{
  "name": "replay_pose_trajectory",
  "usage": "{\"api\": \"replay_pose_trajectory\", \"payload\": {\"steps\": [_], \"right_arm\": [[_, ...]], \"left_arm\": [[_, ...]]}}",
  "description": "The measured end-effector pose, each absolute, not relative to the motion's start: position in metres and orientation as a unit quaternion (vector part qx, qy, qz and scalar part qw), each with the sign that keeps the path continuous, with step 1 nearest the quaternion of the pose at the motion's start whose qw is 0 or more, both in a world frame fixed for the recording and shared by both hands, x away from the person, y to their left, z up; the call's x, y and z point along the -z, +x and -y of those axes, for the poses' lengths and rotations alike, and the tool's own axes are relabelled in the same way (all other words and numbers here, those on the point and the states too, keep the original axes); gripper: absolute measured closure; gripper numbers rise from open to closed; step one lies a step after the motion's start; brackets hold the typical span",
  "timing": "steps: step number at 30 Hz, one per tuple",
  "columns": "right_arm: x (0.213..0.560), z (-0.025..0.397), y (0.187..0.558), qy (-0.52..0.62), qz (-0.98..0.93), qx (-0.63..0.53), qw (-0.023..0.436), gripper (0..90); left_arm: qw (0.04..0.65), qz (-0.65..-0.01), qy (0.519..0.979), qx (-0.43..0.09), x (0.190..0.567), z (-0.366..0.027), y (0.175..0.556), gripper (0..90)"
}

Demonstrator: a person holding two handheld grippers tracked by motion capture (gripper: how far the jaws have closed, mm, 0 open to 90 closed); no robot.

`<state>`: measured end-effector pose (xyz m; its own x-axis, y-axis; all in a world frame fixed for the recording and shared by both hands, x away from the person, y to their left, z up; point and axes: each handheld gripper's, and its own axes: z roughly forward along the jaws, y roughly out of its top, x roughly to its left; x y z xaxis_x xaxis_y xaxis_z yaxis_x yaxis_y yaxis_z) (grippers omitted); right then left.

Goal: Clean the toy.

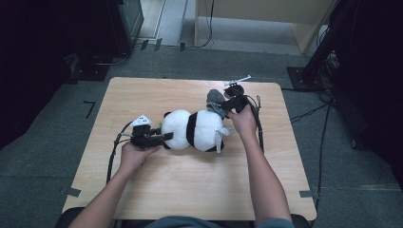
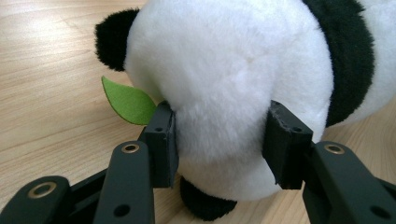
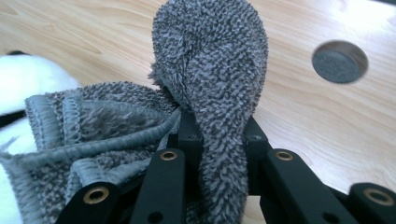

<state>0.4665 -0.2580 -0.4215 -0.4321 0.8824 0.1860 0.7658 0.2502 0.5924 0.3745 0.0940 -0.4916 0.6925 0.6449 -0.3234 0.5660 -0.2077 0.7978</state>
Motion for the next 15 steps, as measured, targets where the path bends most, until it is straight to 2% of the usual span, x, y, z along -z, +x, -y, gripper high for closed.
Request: {"api": "replay_pose_trajectory", "payload": {"steps": [6,15], "right_arm": [[0.418,0.266,0.464,0.533,-0.776,-0.326,0.087,76.9],[0.385,0.255,0.461,0.521,-0.773,-0.347,0.101,77.4]], "left_arm": [[0.494,-0.386,0.778,-0.042,0.493,-0.095,0.374,51.6],[0.495,-0.386,0.777,-0.042,0.493,-0.095,0.374,51.3]]}}
